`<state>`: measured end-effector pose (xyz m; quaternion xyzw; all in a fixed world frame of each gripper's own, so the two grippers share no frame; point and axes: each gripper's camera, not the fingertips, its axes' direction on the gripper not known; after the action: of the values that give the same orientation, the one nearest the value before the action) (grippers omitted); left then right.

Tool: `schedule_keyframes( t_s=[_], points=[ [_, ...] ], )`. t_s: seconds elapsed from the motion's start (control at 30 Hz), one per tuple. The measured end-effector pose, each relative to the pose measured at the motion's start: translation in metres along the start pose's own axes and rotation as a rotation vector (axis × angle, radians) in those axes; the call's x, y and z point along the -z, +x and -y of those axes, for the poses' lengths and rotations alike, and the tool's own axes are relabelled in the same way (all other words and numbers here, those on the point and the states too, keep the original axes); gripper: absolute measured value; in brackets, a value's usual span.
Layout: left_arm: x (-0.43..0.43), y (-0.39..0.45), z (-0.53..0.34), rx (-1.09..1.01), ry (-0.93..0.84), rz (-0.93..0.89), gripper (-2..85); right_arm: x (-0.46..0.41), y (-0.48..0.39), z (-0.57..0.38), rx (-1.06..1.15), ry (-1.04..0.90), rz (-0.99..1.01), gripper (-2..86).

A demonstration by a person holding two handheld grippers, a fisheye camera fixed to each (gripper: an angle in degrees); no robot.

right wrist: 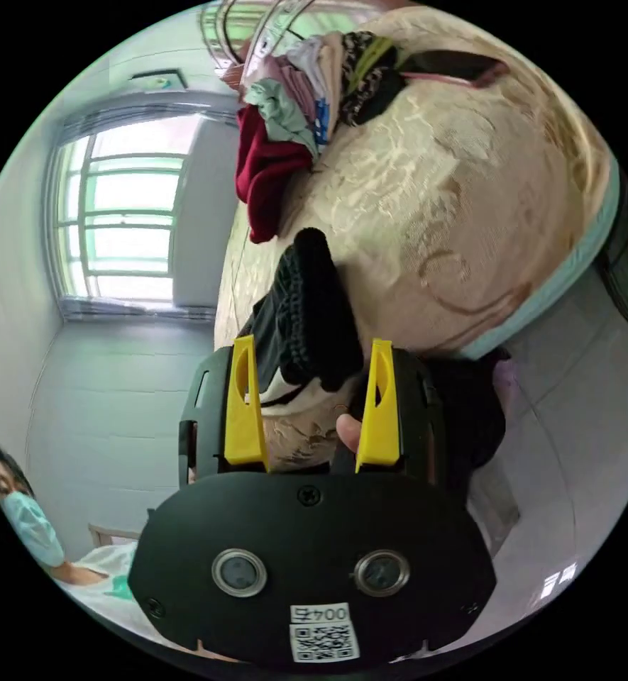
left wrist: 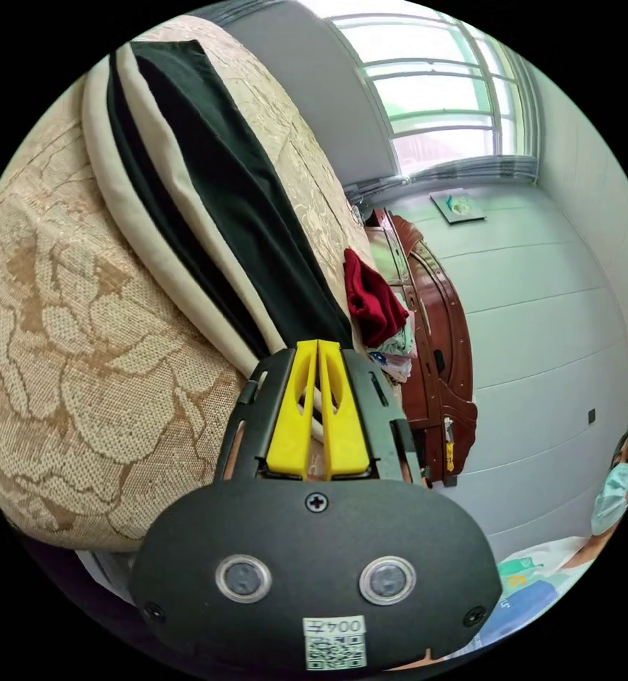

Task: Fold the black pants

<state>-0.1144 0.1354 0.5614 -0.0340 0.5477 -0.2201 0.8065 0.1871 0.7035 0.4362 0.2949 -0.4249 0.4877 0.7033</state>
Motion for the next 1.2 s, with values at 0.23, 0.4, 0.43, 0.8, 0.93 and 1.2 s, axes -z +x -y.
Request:
schedule_keyframes(
  t_s=[0.23,0.4,0.43,0.8,0.93,1.2],
  points=[
    [0.083,-0.02,0.023,0.051,0.11,0.005,1.2,-0.037,0.004,-0.008,-0.122,-0.112,0.062,21.5],
    [0.118,-0.042,0.046,0.129,0.136,0.025,4.2,-0.045,-0.01,-0.01,-0.135,-0.08,-0.031,19.2],
    [0.123,-0.046,0.052,0.141,0.13,0.021,5.5,-0.046,-0.012,-0.01,-0.13,-0.083,-0.056,18.5],
    [0.107,-0.018,0.13,0.04,-0.057,0.142,11.7,-0.044,-0.018,-0.012,-0.133,-0.078,-0.056,10.7],
    [0.083,-0.012,0.158,0.105,-0.129,0.218,12.4,-0.041,-0.022,-0.018,-0.111,-0.055,-0.034,7.5],
    [0.04,-0.026,0.184,0.272,-0.16,0.245,13.1,-0.037,-0.03,-0.012,-0.087,-0.07,-0.019,7.6]
  ],
)
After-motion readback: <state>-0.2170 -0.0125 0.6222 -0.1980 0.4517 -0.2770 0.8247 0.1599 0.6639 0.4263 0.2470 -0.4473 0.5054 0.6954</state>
